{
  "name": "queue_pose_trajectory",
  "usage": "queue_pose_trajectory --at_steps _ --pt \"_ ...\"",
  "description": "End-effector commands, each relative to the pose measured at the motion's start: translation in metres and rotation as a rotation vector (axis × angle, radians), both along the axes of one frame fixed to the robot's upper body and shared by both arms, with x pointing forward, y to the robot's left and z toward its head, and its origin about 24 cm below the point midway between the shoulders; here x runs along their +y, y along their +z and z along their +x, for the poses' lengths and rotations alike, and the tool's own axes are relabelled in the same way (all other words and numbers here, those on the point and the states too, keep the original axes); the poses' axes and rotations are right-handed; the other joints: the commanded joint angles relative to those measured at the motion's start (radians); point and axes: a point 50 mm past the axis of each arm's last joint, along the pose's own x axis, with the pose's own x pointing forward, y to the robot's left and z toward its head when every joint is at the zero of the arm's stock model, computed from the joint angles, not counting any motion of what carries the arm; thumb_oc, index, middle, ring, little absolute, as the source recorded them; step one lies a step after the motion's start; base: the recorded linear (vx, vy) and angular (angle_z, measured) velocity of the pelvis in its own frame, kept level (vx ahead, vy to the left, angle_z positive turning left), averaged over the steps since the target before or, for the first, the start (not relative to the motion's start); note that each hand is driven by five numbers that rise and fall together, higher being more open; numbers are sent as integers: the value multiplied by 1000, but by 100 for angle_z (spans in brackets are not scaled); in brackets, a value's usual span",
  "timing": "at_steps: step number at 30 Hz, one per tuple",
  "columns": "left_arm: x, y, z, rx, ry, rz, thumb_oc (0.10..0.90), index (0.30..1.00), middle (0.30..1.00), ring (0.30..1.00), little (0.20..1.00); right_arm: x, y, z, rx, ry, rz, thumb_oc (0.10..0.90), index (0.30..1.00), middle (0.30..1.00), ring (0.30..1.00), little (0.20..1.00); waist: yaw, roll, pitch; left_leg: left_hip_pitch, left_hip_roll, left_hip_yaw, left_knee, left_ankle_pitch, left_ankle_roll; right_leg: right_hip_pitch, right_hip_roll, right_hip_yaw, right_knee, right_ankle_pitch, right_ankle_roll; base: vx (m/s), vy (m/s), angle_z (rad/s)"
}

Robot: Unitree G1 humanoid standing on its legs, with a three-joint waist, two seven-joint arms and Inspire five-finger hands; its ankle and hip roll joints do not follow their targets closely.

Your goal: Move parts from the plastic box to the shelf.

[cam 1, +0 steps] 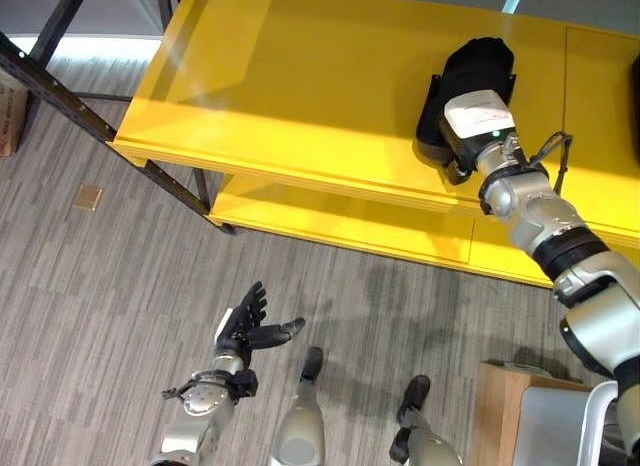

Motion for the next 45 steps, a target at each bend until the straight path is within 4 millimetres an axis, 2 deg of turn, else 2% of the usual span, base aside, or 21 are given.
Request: queue_pose_trajectory --at_steps 1,25,45 --pt "0 37 11 -187 -61 43 900 1000 1000 1000 1000 -8 68 -1 -159 -50 -47 400 300 300 300 300 3 -39 -34 31 18 35 -13 31 37 -6 -109 79 77 0 52 0 0 0" --pt "6 36 9 -174 -68 57 900 1000 1000 1000 1000 -23 84 -11 -139 -62 -267 400 300 300 300 300 4 -32 -35 30 19 26 -13 36 31 -1 -105 73 76 -6 52 0 0 0" --pt "8 34 7 -165 -68 60 900 1000 1000 1000 1000 -33 100 -13 -171 -105 -297 400 300 300 300 300 15 -14 -30 0 15 15 -13 51 25 -27 -106 67 80 -5 53 -2 0 1"
